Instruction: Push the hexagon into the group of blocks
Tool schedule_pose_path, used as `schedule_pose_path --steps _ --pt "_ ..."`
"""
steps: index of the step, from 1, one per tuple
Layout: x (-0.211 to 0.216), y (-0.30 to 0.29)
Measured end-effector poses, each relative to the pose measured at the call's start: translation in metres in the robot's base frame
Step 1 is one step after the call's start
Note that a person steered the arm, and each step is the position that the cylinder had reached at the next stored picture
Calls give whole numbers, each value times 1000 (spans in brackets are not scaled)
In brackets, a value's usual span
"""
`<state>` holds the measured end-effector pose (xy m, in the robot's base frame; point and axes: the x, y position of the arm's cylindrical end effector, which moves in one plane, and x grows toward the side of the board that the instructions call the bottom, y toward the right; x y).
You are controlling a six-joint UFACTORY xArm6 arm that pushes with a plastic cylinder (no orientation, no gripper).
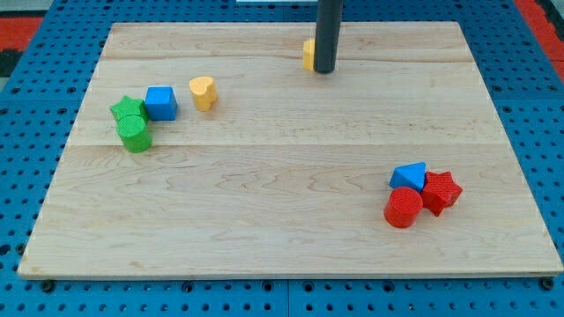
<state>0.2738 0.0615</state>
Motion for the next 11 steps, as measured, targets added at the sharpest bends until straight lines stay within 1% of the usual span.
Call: schedule_pose_path --steps 1,2,3,4,5,6,7,8,9,10,11 --pt "-62 8" --pt "-81 2" --pt "-43 -107" --pt "22 -111" --pt "30 -69" --pt "63 -39" --pt "156 -70" --pt "170 -73" --pt "191 8" --pt "221 32" --pt "237 21"
